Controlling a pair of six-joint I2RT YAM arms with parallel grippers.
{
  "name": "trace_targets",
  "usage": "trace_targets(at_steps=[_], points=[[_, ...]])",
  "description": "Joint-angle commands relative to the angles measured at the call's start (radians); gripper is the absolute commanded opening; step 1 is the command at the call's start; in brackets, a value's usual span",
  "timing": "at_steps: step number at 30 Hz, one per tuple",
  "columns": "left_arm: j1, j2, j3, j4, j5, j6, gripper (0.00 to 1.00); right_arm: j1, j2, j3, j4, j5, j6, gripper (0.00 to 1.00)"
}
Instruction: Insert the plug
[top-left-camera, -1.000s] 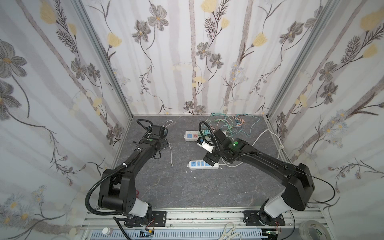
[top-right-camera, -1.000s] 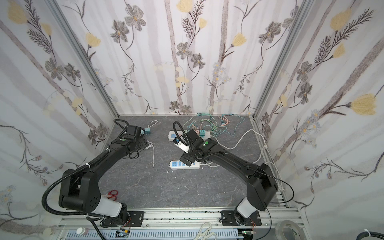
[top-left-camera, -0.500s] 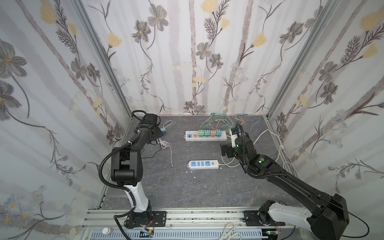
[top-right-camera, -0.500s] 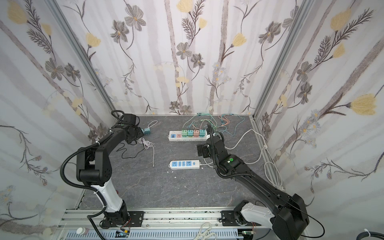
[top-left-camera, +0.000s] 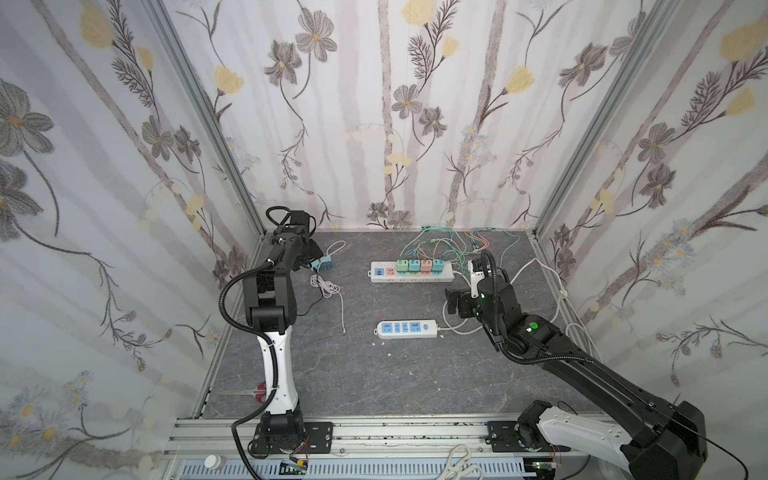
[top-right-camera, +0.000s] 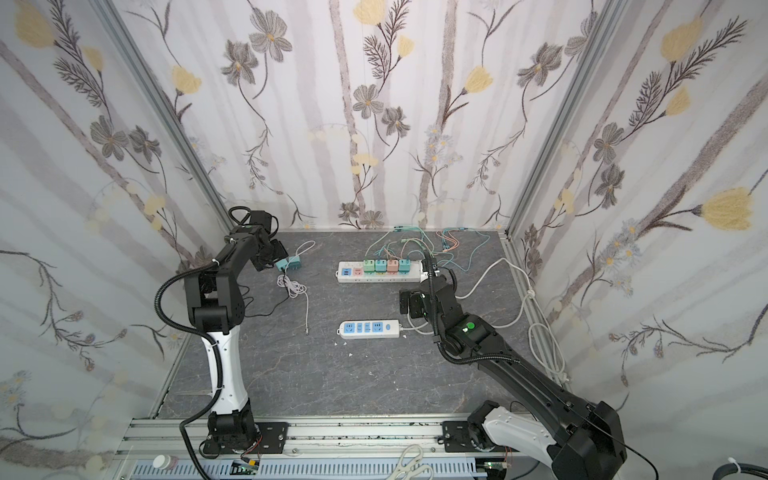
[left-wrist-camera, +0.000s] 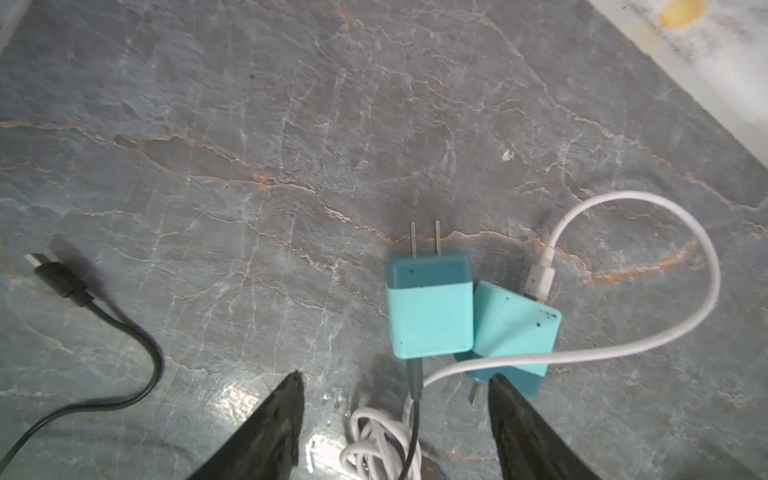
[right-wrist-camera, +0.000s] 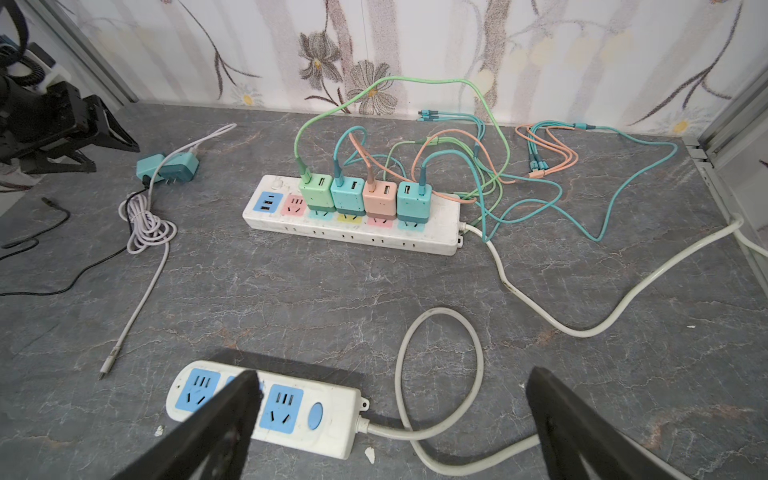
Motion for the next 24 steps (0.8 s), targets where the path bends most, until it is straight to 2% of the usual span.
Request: trace_targets(at_steps=[1, 10, 15, 18, 20, 24], points=[[0.003, 0.060, 0.082, -0.071, 0.017, 0.012, 0.72, 0.001, -0.003, -0.003, 0.020, -0.036, 0.021, 0.99], [0.017, 0.271, 0.371, -0.193, 0.003, 0.028, 0.73, 0.001, -0.001, 0.002, -0.006, -0.043, 0.023, 1.00], [0.031, 0.342, 0.445, -0.220, 0.022, 0.022, 0.69, 0.001, -0.003, 0.002, -0.009, -0.056, 0.025, 0.99], [0.034, 0.355, 0.450, -0.229, 0.042, 0.023, 0.61, 0.001, -0.001, 0.003, -0.007, -0.066, 0.027, 0.99], [0.033, 0.347, 0.434, -0.230, 0.064, 0.024, 0.52, 0.001, -0.001, 0.004, -0.008, -0.067, 0.030, 0.99], [0.034, 0.260, 0.301, -0.165, 0.092, 0.023, 0.37, 0.003, -0.001, 0.005, -0.004, -0.076, 0.033, 0.99]])
